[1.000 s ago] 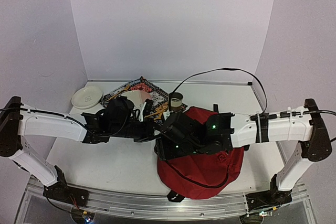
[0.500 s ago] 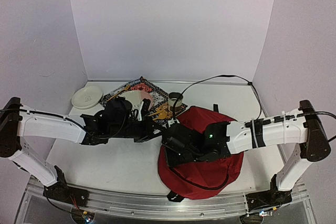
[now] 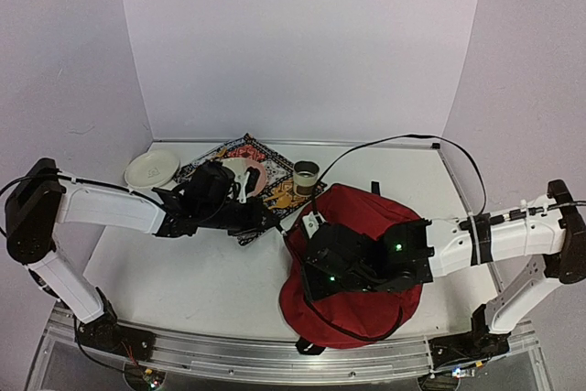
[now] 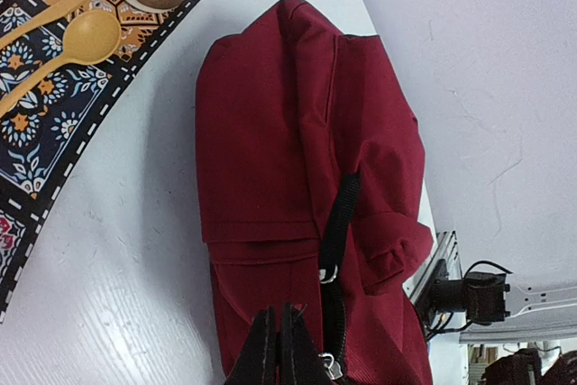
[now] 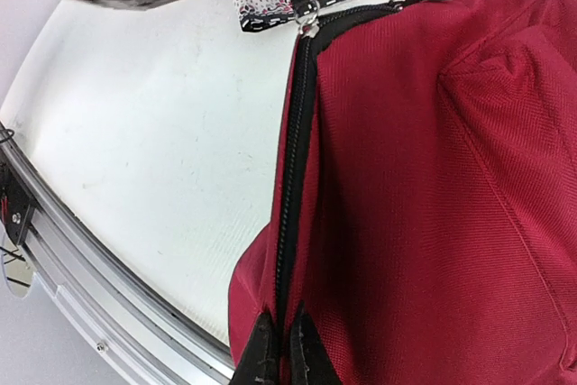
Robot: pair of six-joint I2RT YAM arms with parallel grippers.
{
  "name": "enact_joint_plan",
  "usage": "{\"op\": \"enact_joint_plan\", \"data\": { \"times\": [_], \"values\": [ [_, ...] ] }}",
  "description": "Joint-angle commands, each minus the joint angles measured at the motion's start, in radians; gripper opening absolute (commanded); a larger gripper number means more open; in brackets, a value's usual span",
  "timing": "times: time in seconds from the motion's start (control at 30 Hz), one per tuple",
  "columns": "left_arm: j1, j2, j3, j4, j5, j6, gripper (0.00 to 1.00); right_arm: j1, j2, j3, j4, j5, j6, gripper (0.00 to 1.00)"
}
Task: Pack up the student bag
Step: Zip the largest pocket of the bag.
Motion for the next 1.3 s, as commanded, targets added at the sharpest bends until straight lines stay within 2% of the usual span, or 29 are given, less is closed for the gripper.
{"op": "enact_joint_plan", "data": {
  "times": [0.0,0.47,0.77,0.93,0.97,1.07,1.27],
  "values": [
    [0.049,0.065,0.148,-0.042,-0.142,0.126,0.0,0.054,-0.07,-0.027,-0.109,-0.101,-0.048,0.0],
    [0.062,0.264,0.373,-0.043,-0.118,0.248,0.0,0.071,-0.229,-0.07,-0.106,-0.108,-0.095,0.0],
    [0.07,0.411,0.568,-0.081,-0.062,0.316,0.0,0.067,-0.192,-0.008,-0.101,0.03,-0.085,0.0],
    [0.088,0.424,0.656,-0.146,-0.05,0.348,0.01,-0.001,-0.119,0.035,-0.09,0.051,-0.084,0.0],
    [0.097,0.417,0.659,-0.154,-0.047,0.349,0.02,-0.014,-0.104,0.044,-0.083,0.046,-0.088,0.0],
    [0.125,0.367,0.633,-0.165,-0.049,0.348,0.17,-0.06,-0.06,0.074,-0.044,0.027,-0.113,0.0],
    [0.168,0.217,0.536,-0.181,-0.085,0.357,0.53,-0.15,0.014,0.116,0.04,-0.014,-0.159,0.0]
  ]
}}
